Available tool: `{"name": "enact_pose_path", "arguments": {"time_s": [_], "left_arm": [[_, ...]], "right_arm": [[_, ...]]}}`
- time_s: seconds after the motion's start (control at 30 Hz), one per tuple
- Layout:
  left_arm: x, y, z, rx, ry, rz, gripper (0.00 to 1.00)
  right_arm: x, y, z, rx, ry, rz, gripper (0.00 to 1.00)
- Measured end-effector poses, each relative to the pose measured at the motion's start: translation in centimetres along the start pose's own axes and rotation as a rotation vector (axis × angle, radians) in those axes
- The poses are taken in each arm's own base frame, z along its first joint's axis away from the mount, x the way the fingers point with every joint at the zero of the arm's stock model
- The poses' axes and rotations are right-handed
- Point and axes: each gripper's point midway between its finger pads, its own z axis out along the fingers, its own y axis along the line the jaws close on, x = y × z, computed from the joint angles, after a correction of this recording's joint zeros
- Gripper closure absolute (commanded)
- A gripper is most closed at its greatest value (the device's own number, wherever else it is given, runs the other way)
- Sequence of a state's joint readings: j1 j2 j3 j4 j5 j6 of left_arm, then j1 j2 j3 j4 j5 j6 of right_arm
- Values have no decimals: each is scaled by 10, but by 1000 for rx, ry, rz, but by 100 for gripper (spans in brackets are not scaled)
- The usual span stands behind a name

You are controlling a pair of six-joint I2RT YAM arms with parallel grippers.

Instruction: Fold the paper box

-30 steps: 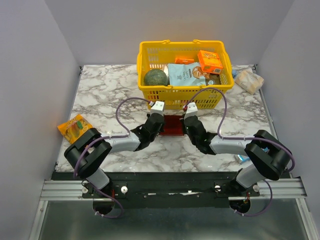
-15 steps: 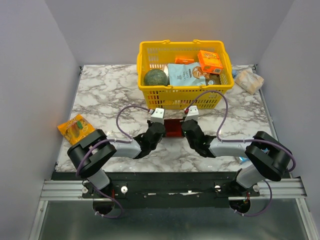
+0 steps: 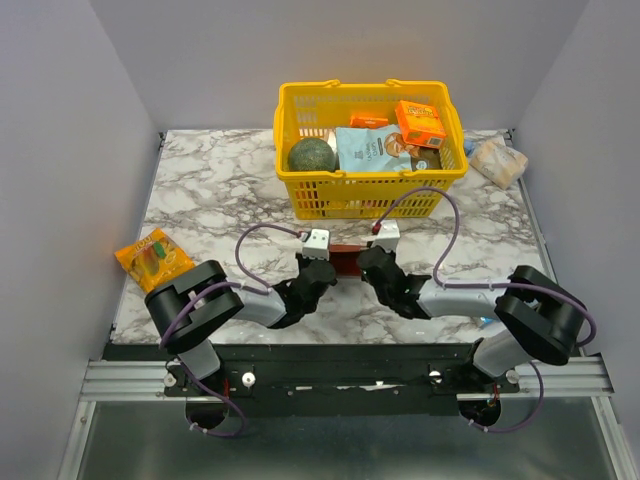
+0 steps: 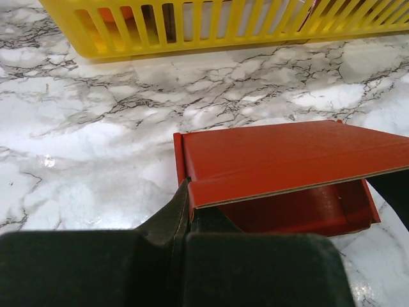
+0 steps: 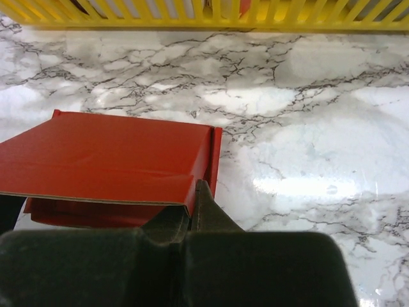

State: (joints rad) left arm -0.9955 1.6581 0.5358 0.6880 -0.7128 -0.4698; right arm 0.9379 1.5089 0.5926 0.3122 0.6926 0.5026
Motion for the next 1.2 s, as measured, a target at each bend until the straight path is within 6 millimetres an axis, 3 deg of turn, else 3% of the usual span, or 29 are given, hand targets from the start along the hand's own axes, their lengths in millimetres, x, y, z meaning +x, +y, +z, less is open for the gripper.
{"name": "enact_pose_path", "arguments": {"time_s": [0.07,0.1,0.17,0.2,0.3,0.53,0.57,0.6,0.67,0.8,0.93,1.0,1.1,1.2], "left_arm": [[1,0,-2,-6,-2,-3,100],[2,0,-3,-10,-2,-2,100],[6,2,-4,-22,3,2,100],[9,3,-4,-26,9,6,100],[13,5,-5,-38,13,14,100],[14,7,-5,-55,13,29,100],[13,7,-5,-55,12,33,100],[13,7,-5,-56,12,37,100],[13,7,-5,-58,11,44,100],[13,5,-5,-55,11,58,100],[13,5,-5,-55,11,64,100],[13,4,-5,-54,13,71,100],[13,4,-6,-55,14,77,100],[13,3,-6,-56,17,80,100]], "right_arm": [[2,1,-4,-6,14,7,84],[4,1,-7,-11,28,5,71],[11,0,-16,-28,67,3,59],[15,-1,-21,-35,89,-3,49],[21,-5,-36,-55,136,-8,40],[15,-16,-73,-115,163,33,41],[12,-18,-77,-124,158,39,45],[8,-20,-83,-136,150,48,57],[-5,-21,-92,-160,120,64,67],[-41,-8,-101,-207,72,96,70],[-81,17,-93,-236,51,113,70],[-91,30,-82,-240,52,105,70],[-83,45,-60,-237,87,76,71],[-54,52,-39,-225,159,37,73]]}}
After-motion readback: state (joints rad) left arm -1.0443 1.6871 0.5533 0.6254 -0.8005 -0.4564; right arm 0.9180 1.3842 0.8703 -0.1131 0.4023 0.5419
